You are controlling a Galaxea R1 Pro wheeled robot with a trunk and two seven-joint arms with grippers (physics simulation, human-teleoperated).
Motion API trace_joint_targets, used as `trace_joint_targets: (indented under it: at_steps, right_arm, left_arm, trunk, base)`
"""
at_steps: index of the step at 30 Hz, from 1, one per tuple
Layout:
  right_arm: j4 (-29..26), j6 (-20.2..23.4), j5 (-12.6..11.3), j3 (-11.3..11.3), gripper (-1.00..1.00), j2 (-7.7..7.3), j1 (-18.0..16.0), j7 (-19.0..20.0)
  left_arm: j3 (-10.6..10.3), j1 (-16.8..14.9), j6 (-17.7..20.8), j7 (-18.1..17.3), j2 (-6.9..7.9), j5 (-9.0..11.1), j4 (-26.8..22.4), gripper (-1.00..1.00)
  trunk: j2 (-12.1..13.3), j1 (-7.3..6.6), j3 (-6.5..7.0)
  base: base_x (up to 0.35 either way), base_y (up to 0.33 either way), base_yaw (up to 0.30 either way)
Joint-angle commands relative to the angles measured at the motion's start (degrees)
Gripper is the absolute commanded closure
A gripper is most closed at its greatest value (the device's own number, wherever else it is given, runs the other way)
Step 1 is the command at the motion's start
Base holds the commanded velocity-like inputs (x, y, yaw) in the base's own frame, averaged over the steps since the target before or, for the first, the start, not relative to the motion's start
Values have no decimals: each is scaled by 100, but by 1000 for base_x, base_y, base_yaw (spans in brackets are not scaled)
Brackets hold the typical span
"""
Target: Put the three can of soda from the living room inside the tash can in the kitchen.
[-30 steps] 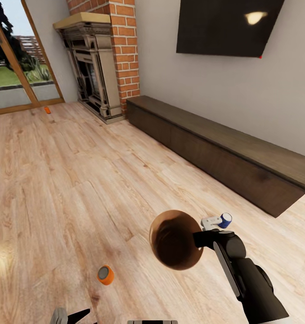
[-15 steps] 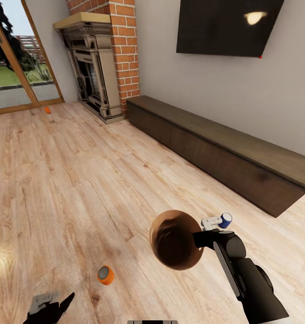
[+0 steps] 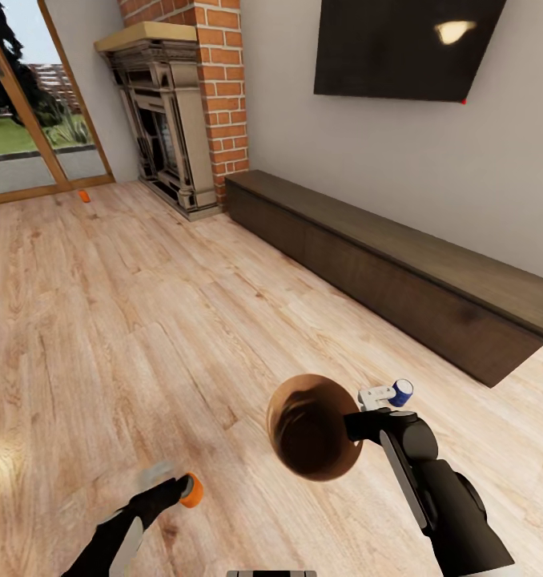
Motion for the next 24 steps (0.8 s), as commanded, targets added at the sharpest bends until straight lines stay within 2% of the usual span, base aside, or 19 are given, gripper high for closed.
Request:
trace_joint_targets:
  at_steps: [1, 12, 18, 24]
  right_arm:
    - [-2, 0, -112, -1, 100, 1, -2, 26]
    - [-1, 0, -95, -3, 100, 1, -2, 26]
    - [-1, 0, -94, -2, 100, 1, -2, 26]
    - [-1, 0, -94, -1, 100, 1, -2, 26]
  left_arm:
    - [-6, -19, -1, -2, -1, -1, 26, -100]
    - [-35, -77, -42, -11, 14, -10, 49, -100]
    - [-35, -78, -45, -11, 24, -10, 43, -100]
    - [-36, -78, -52, -11, 31, -10, 38, -100]
  trunk:
    - [0, -1, 0]
    - [0, -1, 0]
    - [0, -1, 0]
    - [0, -1, 0]
  base:
    - [0, 0, 0]
    - [10, 0, 0]
    - [198, 0, 0]
    - [76, 0, 0]
